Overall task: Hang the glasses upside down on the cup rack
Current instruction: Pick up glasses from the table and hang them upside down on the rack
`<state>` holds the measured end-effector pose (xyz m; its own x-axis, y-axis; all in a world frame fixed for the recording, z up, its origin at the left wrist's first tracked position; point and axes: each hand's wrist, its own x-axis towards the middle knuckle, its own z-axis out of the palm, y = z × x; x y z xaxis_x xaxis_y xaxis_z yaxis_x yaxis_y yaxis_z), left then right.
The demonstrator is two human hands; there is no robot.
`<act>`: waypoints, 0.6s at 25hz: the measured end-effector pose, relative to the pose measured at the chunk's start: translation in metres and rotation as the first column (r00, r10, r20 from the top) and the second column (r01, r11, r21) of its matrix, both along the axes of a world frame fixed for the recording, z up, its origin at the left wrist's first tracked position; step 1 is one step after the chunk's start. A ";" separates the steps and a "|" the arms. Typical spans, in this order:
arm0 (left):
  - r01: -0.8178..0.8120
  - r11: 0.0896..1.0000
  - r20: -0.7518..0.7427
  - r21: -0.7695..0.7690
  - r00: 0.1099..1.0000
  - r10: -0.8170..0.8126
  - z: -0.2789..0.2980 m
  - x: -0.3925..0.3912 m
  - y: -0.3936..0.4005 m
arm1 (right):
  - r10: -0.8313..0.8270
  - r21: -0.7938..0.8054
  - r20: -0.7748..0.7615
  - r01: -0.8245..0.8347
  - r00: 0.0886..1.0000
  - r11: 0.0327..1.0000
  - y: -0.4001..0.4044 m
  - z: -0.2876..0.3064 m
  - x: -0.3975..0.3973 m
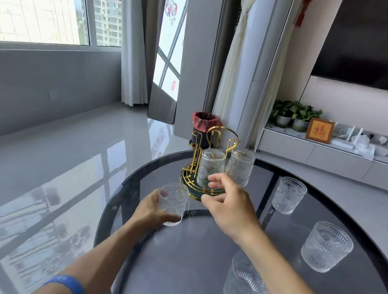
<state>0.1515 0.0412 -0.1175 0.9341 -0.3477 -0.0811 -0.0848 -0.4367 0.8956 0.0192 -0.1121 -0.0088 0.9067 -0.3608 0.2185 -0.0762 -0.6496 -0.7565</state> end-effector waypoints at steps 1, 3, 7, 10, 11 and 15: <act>-0.005 1.000 0.040 0.029 0.999 0.004 0.004 -0.002 -0.002 | 0.007 -0.008 -0.008 -0.007 1.000 1.000 0.001 -0.001 -0.002; 0.013 0.997 0.150 0.079 0.988 -0.025 0.014 -0.009 -0.005 | -0.001 -0.019 0.005 0.001 1.000 1.000 -0.001 -0.004 -0.003; 0.137 0.990 0.409 0.017 0.903 -0.132 0.039 -0.029 -0.011 | -0.013 -0.135 0.046 0.019 0.999 0.991 0.010 -0.007 0.006; 0.226 0.967 0.456 -0.117 0.877 -0.150 0.051 -0.034 -0.004 | -0.064 0.038 0.077 0.061 0.995 0.997 0.019 -0.002 0.021; 0.243 0.954 0.440 -0.174 0.886 -0.145 0.055 -0.033 -0.001 | -0.079 0.094 0.058 0.073 0.995 0.993 0.018 0.001 0.025; 0.217 0.808 0.251 -0.547 0.964 -0.088 0.059 -0.035 -0.001 | -0.087 0.462 0.088 0.036 0.992 0.886 0.012 0.004 0.034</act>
<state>0.1161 0.0406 -0.0583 0.8374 -0.4109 0.3604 -0.3152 0.1755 0.9326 0.0530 -0.0998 -0.0052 0.8607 -0.4979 0.1063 -0.0097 -0.2248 -0.9744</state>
